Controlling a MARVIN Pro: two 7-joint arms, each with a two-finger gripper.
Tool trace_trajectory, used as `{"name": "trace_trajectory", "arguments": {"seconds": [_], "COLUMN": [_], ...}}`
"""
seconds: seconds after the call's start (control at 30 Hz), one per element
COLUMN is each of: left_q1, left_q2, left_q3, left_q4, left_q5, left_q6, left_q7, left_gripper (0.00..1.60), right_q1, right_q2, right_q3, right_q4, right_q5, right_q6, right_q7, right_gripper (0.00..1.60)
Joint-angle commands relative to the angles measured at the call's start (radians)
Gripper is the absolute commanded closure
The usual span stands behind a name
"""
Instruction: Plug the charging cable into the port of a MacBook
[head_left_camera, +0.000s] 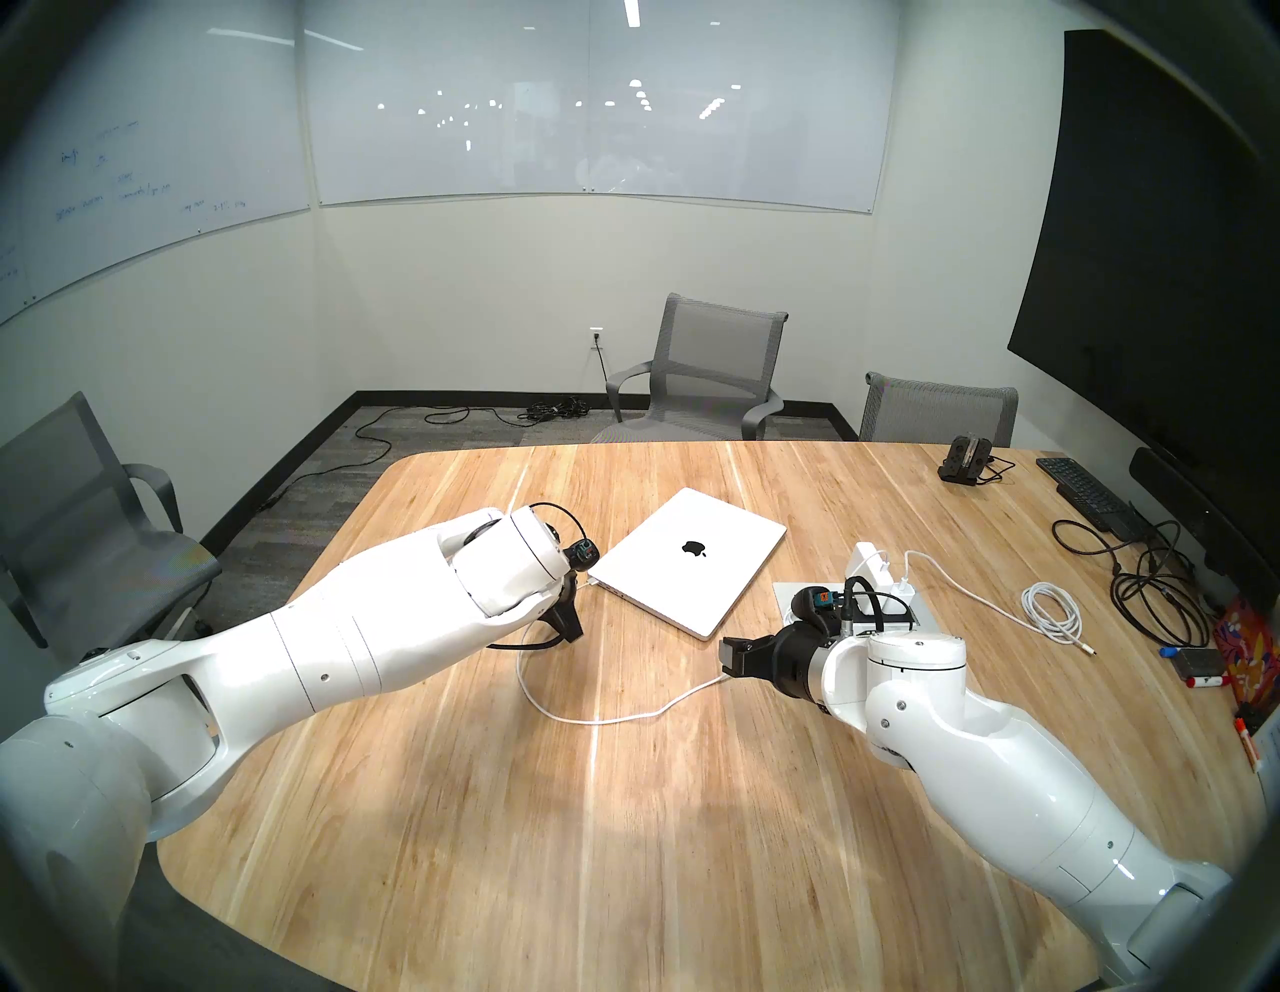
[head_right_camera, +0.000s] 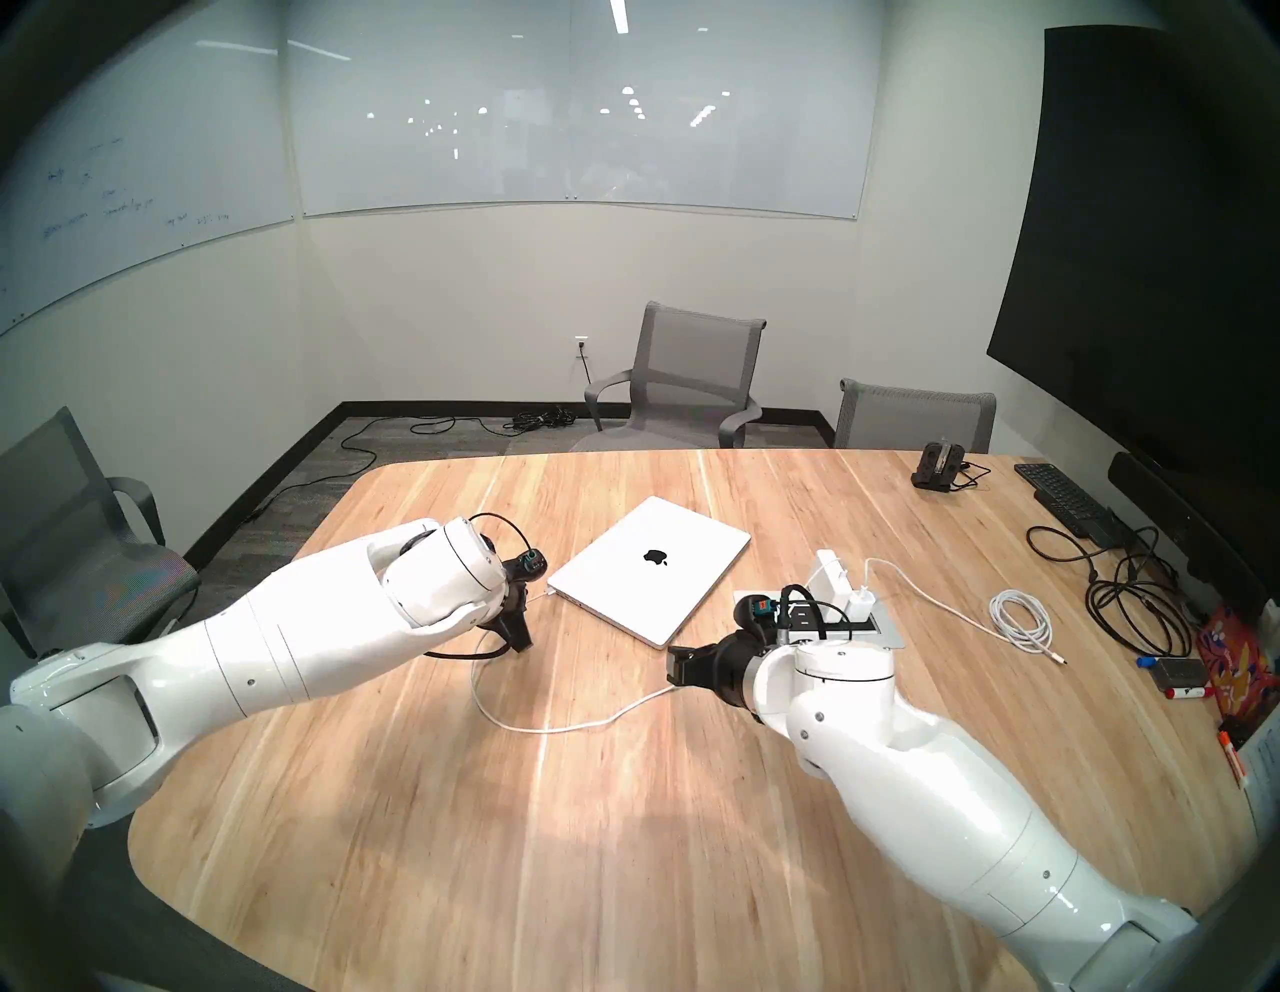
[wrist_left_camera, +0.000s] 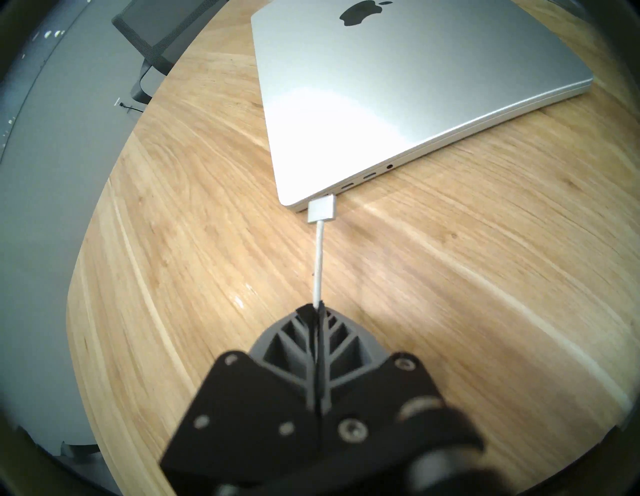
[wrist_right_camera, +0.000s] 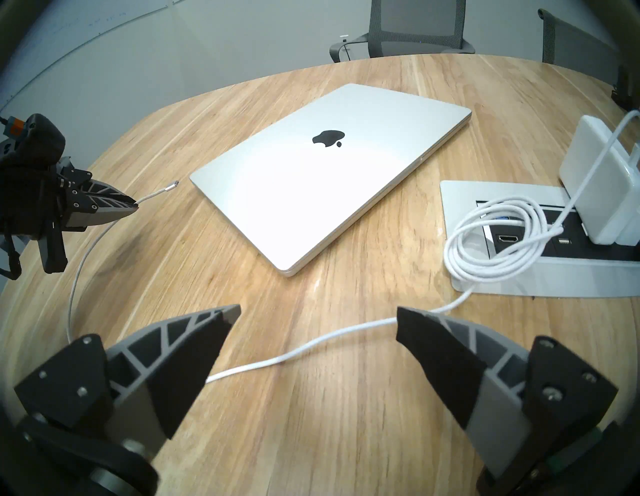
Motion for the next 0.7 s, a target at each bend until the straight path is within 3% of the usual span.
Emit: {"name": "trace_trajectory", "arguments": {"seconds": [0.0, 0.67], "left_q1": [-0.025, -0.045], "left_q2": [-0.005, -0.028], "left_q3": [0.016, 0.046], "left_q4": [-0.013, 0.03], "left_q5": [-0.01, -0.073], "left_q6": [-0.002, -0.002], "left_q7": [0.023, 0.075], "left_gripper": [1.6, 1.6], "right_q1": [0.007, 0.007], "right_q2": [-0.001, -0.001], "right_q3": [0.001, 0.001], "right_q4": [-0.016, -0.016], "right_q5": [-0.001, -0.001], "right_q6": [0.0, 0.0], "right_q7": [0.0, 0.0], "right_gripper": [0.0, 0.0]}}
